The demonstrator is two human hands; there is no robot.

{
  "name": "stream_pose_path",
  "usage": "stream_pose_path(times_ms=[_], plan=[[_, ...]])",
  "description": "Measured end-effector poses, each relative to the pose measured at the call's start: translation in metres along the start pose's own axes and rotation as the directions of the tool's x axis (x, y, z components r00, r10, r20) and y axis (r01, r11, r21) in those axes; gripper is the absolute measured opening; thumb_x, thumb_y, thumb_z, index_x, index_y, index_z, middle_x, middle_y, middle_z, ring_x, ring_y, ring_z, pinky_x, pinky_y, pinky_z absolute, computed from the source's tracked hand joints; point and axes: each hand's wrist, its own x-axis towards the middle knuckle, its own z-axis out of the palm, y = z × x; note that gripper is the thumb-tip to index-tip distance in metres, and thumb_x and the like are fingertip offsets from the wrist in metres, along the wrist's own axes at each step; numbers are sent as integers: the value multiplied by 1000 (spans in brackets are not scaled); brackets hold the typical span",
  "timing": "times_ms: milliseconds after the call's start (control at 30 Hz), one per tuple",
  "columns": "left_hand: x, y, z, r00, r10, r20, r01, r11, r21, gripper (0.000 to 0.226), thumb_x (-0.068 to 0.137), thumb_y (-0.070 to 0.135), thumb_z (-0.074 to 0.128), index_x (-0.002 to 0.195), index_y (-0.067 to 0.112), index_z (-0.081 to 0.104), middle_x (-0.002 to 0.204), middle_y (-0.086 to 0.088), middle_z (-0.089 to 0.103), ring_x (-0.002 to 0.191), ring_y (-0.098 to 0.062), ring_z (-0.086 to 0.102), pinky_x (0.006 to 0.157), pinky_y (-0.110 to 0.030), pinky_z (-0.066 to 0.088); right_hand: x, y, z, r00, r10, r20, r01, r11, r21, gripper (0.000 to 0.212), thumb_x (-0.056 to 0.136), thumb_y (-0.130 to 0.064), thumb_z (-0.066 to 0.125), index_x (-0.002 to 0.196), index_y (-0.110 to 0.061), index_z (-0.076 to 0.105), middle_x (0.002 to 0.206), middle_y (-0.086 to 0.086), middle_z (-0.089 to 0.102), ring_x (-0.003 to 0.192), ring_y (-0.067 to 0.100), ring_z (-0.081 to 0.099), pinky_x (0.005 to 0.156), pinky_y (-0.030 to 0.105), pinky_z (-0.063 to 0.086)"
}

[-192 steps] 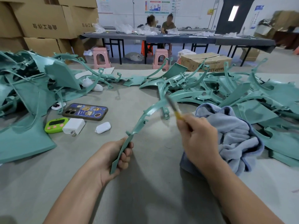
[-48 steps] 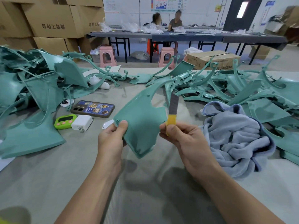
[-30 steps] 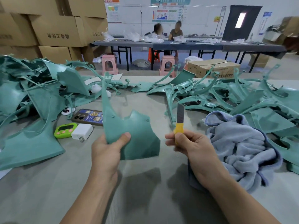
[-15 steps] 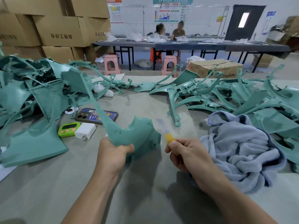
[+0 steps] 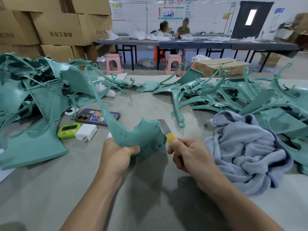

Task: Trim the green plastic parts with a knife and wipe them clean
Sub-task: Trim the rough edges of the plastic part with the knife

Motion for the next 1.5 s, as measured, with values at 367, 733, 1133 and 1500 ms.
stream_pose_path(times_ms=[367,733,1133,1500], plan=[[1,-1,-1,1000,-15,9,15,1000,5,40,50,3,71,90,9,73,84,-3,78,76,-14,74,58,-19,54,4,8,-2,1000,-30,-5,29,999,-31,28,85,-28,54,63,-19,68,42,3,47,37,13,34,39,22,26],[2,-3,-2,1000,-16,20,16,1000,10,51,51,5,72,103,6,71,87,0,79,80,-15,75,59,-17,54,4,8,-4,995,-86,-49,79,988,-133,25,84,-30,53,68,-18,68,41,1,50,36,10,38,40,20,30],[0,3,-3,993,-118,2,115,959,-258,35,72,-20,64,94,5,75,93,-9,79,82,-23,76,62,-28,58,-1,3,-4,996,-35,-84,35,999,-3,35,99,-16,52,68,-16,68,45,8,51,38,14,37,39,21,29],[-1,7,0,994,-104,-26,83,900,-428,38,74,-22,63,98,5,74,97,-11,78,82,-24,76,64,-30,61,-1,5,4,990,-13,-137,15,1000,18,37,103,-18,49,70,-16,66,50,10,59,35,15,42,37,20,32]])
